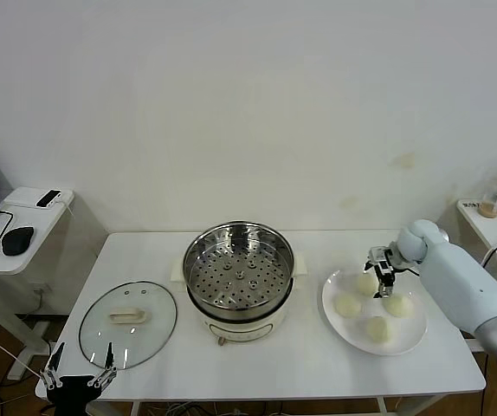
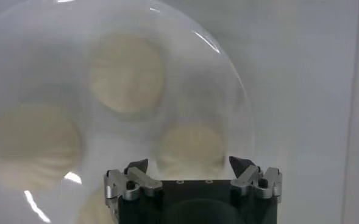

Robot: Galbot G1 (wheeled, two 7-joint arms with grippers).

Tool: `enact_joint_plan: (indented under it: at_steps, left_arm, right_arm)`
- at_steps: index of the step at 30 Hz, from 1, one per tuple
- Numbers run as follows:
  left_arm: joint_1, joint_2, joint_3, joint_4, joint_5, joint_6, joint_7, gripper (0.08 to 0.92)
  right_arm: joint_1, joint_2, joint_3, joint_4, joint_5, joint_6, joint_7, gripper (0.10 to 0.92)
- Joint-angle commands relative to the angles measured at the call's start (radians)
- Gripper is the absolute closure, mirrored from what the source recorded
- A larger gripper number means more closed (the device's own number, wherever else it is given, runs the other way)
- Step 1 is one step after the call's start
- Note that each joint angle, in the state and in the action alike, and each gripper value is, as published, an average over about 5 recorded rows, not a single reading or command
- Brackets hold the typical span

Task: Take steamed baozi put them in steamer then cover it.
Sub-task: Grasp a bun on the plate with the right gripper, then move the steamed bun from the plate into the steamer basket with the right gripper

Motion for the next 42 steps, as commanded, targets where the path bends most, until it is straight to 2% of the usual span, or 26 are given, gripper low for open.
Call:
enact_joint_plan:
  at_steps: [1,8,15,22,30,42]
  left_arm:
    - [0.001,0.000,-0.001,0.001,0.001,-0.001,-0.001,0.177]
    - [0.003,0.000,-0.001,-0.002,0.001,-0.002,-0.002,0.177]
    - [0.004,0.000,0.001,-0.008,0.002,-0.001,-0.002,0.177]
    - [0.005,0.006,0.004,-0.010,0.002,0.001,-0.001,0.177]
    - [0.006,0.019,0.010,-0.012,-0.001,-0.002,-0.001,0.177]
    - [0.001,0.033,0.005,-0.027,-0.027,0.000,0.000,0.177]
  right_arm:
    - [0.012,0.027,-0.014,-0.039,-0.024,0.002,0.007,0.229]
    - [0.012,0.025,-0.015,-0.042,-0.023,0.001,0.011,0.307]
    - [0.025,0.007,-0.021,-0.019,-0.013,0.010,-0.016,0.419]
    - [0.066,-0.071,-0.057,0.109,0.066,0.006,-0.061,0.423]
    - [0.301,-0.164,-0.230,0.287,0.301,-0.047,-0.040,0.423]
    - [0.694,-0.023,-0.561,0.318,0.534,-0.048,0.011,0.423]
